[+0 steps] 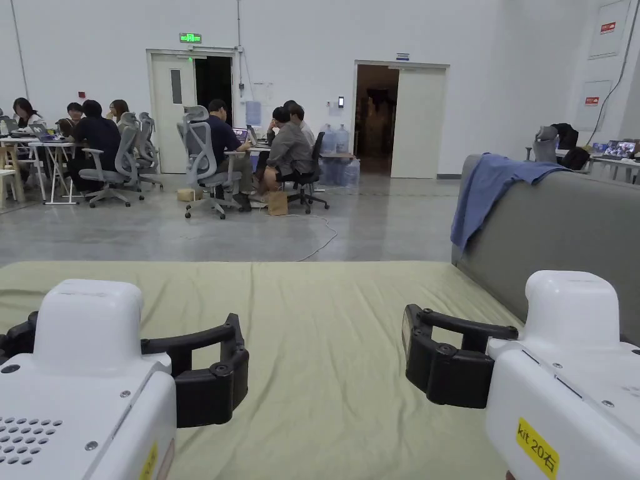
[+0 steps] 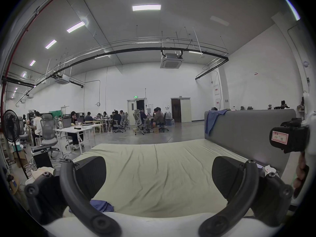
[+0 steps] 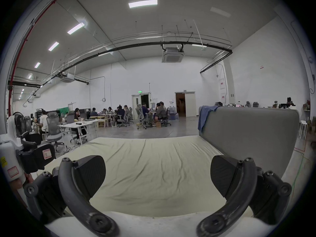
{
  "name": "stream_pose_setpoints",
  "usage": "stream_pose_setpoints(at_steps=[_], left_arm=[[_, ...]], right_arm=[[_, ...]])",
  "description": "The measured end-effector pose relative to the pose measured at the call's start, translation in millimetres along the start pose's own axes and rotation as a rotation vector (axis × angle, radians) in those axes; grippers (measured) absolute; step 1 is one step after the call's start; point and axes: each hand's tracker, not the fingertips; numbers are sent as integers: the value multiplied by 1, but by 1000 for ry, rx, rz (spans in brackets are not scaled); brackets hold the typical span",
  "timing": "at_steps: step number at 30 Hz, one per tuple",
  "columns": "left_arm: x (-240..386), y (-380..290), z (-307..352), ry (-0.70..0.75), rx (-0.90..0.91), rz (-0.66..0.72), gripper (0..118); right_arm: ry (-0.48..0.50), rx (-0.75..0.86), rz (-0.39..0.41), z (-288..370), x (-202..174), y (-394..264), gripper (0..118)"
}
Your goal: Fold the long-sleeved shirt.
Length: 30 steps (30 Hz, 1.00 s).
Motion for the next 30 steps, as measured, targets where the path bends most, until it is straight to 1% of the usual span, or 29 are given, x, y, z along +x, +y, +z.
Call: stream_pose_setpoints(at_steps=[3,17,30], left_arm=[[-1,2,1,-6,2,1,118],[-5,4,1,3,4,11,118],[-4,3,1,-6,-4,15,118]], right_arm=[[-7,3,14,0,-3,-1,118],[0,-13,5,2,-7,-3,118],[0,-20,23,4,-9,-6,118]])
